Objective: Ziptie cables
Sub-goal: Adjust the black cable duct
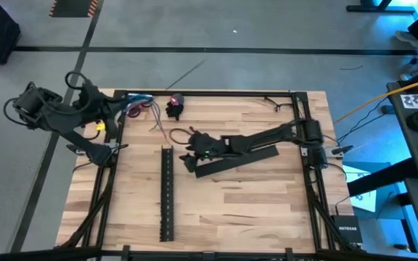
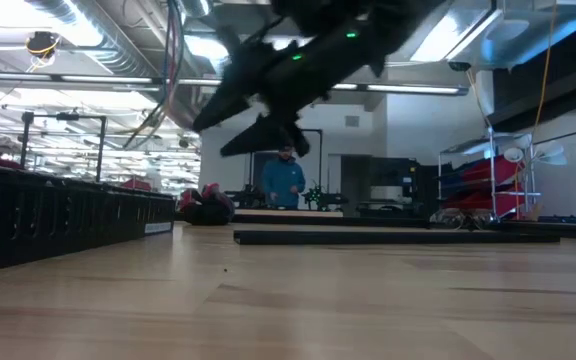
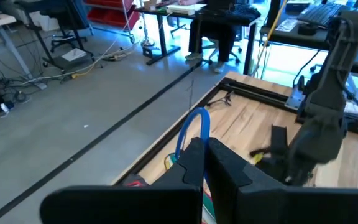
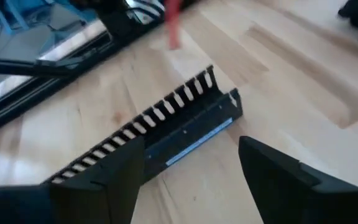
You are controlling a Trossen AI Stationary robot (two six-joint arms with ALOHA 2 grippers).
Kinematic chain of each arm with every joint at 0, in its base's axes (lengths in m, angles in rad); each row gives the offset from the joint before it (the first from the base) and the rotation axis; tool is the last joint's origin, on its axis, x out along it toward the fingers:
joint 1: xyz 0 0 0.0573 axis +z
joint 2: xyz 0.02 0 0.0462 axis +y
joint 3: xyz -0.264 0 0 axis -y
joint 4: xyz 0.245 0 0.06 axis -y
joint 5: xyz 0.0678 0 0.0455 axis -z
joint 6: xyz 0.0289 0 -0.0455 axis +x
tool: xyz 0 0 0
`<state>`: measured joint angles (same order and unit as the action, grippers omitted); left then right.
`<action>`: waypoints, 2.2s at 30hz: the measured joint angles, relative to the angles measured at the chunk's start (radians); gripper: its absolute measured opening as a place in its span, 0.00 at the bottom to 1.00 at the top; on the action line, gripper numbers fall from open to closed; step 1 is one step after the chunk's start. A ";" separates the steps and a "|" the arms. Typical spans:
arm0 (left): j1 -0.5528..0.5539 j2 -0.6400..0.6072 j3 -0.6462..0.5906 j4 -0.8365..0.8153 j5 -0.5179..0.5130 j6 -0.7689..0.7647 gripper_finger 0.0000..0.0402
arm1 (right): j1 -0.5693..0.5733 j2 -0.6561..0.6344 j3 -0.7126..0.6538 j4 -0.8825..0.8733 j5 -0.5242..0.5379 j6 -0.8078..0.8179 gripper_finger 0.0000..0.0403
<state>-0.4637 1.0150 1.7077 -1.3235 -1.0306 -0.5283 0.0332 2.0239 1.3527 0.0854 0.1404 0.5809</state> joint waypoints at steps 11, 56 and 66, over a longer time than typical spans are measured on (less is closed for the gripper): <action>0.000 0.023 0.000 -0.004 0.005 -0.035 0.00 | 0.029 0.270 0.286 -0.103 -0.022 0.070 0.63; -0.001 0.041 0.000 -0.005 0.066 -0.019 0.00 | 0.032 0.338 0.519 -0.453 -0.536 -0.083 0.54; -0.001 0.041 0.000 -0.003 0.067 -0.025 0.00 | 0.080 0.414 0.518 -0.218 -0.533 0.066 0.53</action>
<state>-0.4644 1.0564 1.7077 -1.3265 -0.9638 -0.5537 0.1137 2.4381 1.8702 -0.1323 -0.3929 0.6472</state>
